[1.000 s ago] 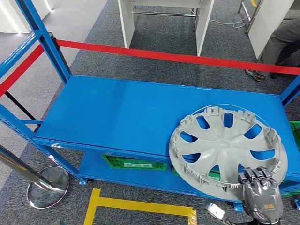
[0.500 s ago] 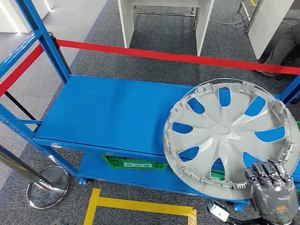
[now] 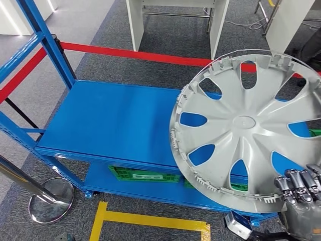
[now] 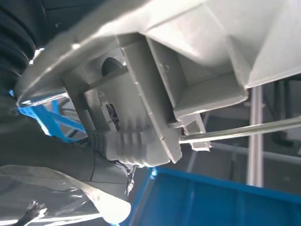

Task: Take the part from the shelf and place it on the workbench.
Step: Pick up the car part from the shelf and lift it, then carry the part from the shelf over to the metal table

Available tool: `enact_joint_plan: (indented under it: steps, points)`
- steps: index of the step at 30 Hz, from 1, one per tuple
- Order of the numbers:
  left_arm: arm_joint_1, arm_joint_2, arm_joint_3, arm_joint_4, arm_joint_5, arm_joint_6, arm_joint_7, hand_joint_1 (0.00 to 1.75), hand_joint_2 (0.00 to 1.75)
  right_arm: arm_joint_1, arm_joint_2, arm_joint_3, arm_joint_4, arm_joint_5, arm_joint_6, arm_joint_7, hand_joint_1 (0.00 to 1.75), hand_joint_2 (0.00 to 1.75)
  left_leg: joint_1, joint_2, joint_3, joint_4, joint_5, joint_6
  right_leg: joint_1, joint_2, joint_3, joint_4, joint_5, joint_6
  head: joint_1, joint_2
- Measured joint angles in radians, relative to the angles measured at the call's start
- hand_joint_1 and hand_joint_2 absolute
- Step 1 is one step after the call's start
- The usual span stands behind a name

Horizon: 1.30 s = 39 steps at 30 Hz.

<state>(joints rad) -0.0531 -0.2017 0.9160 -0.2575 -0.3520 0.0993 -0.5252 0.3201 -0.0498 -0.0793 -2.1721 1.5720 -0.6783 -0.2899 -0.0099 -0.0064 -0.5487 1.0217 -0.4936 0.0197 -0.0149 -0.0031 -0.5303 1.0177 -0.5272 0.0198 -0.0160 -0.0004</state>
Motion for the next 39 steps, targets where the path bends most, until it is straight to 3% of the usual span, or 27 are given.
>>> enact_joint_plan:
  steps: [3,5,10,15,17,19,21,22,23,25,27,30,31,32,34,36,37,38,39]
  points:
    - [0.0,0.0,0.0,0.0,-0.009,0.014,0.008,0.0,0.0,-0.004,-0.006,0.052,-0.008,-0.017,0.0,0.121,1.75,1.75,0.0,0.0,0.0,0.0,0.0,0.0,0.0,0.0,0.0,0.0,0.0,0.0,0.0,0.0]
    - [0.002,0.0,0.0,0.0,-0.017,0.032,0.023,0.0,0.0,-0.005,-0.006,0.09,-0.009,-0.089,0.0,0.115,1.75,1.75,0.0,0.0,0.0,0.0,0.0,0.0,0.0,0.0,0.0,0.0,0.0,0.0,0.0,0.0]
    - [0.012,0.003,0.0,0.0,-0.028,0.044,0.036,0.0,0.0,0.004,0.034,0.113,-0.008,-0.258,0.0,-0.067,1.75,1.75,-0.001,0.0,-0.001,0.002,-0.001,0.001,-0.001,0.0,-0.001,-0.001,0.001,0.001,0.0,0.0]
    - [0.014,0.006,0.0,0.0,-0.044,0.047,0.054,0.0,0.0,0.024,0.117,0.097,0.013,-0.458,0.0,-0.339,1.75,1.75,-0.001,0.0,0.003,-0.01,0.012,0.018,-0.003,0.001,0.0,-0.009,0.008,0.016,-0.001,0.0]
    - [0.013,0.005,0.0,0.0,-0.05,0.047,0.056,0.0,0.0,0.032,0.141,0.096,0.023,-0.501,-0.001,-0.382,1.75,1.75,0.006,0.004,0.01,-0.04,0.031,0.028,0.0,0.002,-0.018,0.027,-0.027,0.019,0.001,0.0]
    - [0.013,0.003,0.0,0.0,-0.055,0.046,0.059,0.0,0.0,0.037,0.151,0.096,0.034,-0.516,-0.003,-0.383,1.75,1.75,0.01,0.005,0.008,-0.051,0.04,0.033,-0.002,0.003,-0.065,0.136,-0.094,0.023,0.004,0.0]
    - [0.014,0.002,0.001,0.0,-0.06,0.045,0.063,0.0,0.0,0.044,0.154,0.096,0.046,-0.522,-0.003,-0.371,1.75,1.75,0.012,0.006,0.0,-0.046,0.042,0.03,-0.008,0.003,-0.104,0.234,-0.128,0.033,0.005,0.0]
    - [0.015,0.002,0.001,0.0,-0.061,0.043,0.065,0.0,0.0,0.047,0.154,0.097,0.052,-0.524,-0.003,-0.363,1.75,1.75,0.014,0.006,-0.005,-0.042,0.042,0.028,-0.012,0.002,-0.102,0.238,-0.117,0.038,0.005,0.0]
    - [0.015,0.002,0.001,0.0,-0.062,0.042,0.067,0.0,0.0,0.05,0.154,0.097,0.058,-0.525,-0.003,-0.356,1.75,1.75,0.017,0.005,-0.009,-0.037,0.042,0.023,-0.016,0.002,-0.081,0.201,-0.088,0.044,0.005,0.0]
    - [0.015,0.002,0.001,0.0,-0.066,0.039,0.069,0.0,0.0,0.052,0.154,0.101,0.069,-0.523,-0.003,-0.339,1.75,1.75,0.023,0.004,-0.02,-0.02,0.039,0.009,-0.022,0.002,-0.008,0.073,-0.033,0.055,0.006,0.0]
    - [0.015,0.003,0.001,0.0,-0.072,0.037,0.071,0.0,0.0,0.054,0.154,0.109,0.077,-0.519,-0.003,-0.318,1.75,1.75,0.023,0.0,-0.032,-0.001,0.037,-0.008,-0.02,0.008,0.029,0.005,-0.018,0.049,0.008,0.0]
    - [0.016,0.004,0.002,0.0,-0.08,0.037,0.073,0.0,0.0,0.062,0.154,0.116,0.087,-0.512,-0.003,-0.296,1.75,1.75,0.023,-0.003,-0.042,0.011,0.043,-0.025,-0.017,0.012,0.013,0.011,-0.019,0.021,0.006,0.0]
    - [0.017,0.004,0.002,0.0,-0.081,0.037,0.074,0.0,0.0,0.064,0.154,0.118,0.09,-0.509,-0.003,-0.291,1.75,1.75,0.025,-0.002,-0.048,0.02,0.03,-0.03,-0.017,0.01,0.008,0.013,-0.015,0.012,0.004,0.0]
    - [0.018,0.005,0.002,0.0,-0.082,0.038,0.074,0.0,0.0,0.066,0.154,0.121,0.091,-0.507,-0.003,-0.288,1.75,1.75,0.026,-0.002,-0.059,0.048,0.003,-0.034,-0.018,0.007,0.001,0.013,-0.009,0.002,0.003,0.0]
    - [0.018,0.005,0.002,0.0,-0.084,0.038,0.076,0.0,0.0,0.068,0.154,0.125,0.093,-0.503,-0.003,-0.284,1.75,1.75,0.026,0.0,-0.097,0.158,-0.084,-0.039,-0.015,0.003,-0.014,0.013,0.004,-0.012,-0.001,0.0]
    - [0.018,0.005,0.002,0.0,-0.085,0.038,0.077,0.0,0.0,0.07,0.154,0.129,0.095,-0.501,-0.003,-0.28,1.75,1.75,0.026,0.001,-0.124,0.273,-0.143,-0.037,-0.008,-0.001,-0.032,0.014,0.017,-0.018,-0.002,0.0]
    - [0.019,0.005,0.002,0.0,-0.085,0.038,0.078,0.0,0.0,0.07,0.154,0.13,0.096,-0.5,-0.003,-0.279,1.75,1.75,0.025,0.001,-0.118,0.291,-0.145,-0.034,-0.005,-0.002,-0.041,0.015,0.024,-0.019,-0.002,0.0]
    - [0.019,0.005,0.002,0.0,-0.086,0.038,0.078,0.0,0.0,0.071,0.154,0.131,0.096,-0.499,-0.003,-0.277,1.75,1.75,0.022,0.001,-0.092,0.265,-0.127,-0.027,-0.002,-0.003,-0.048,0.015,0.029,-0.02,-0.002,0.0]
    - [0.019,0.005,0.002,0.0,-0.087,0.038,0.079,0.0,0.0,0.072,0.154,0.131,0.097,-0.498,-0.003,-0.275,1.75,1.75,0.019,0.001,-0.049,0.204,-0.099,-0.017,0.002,-0.003,-0.054,0.015,0.035,-0.02,-0.002,0.0]
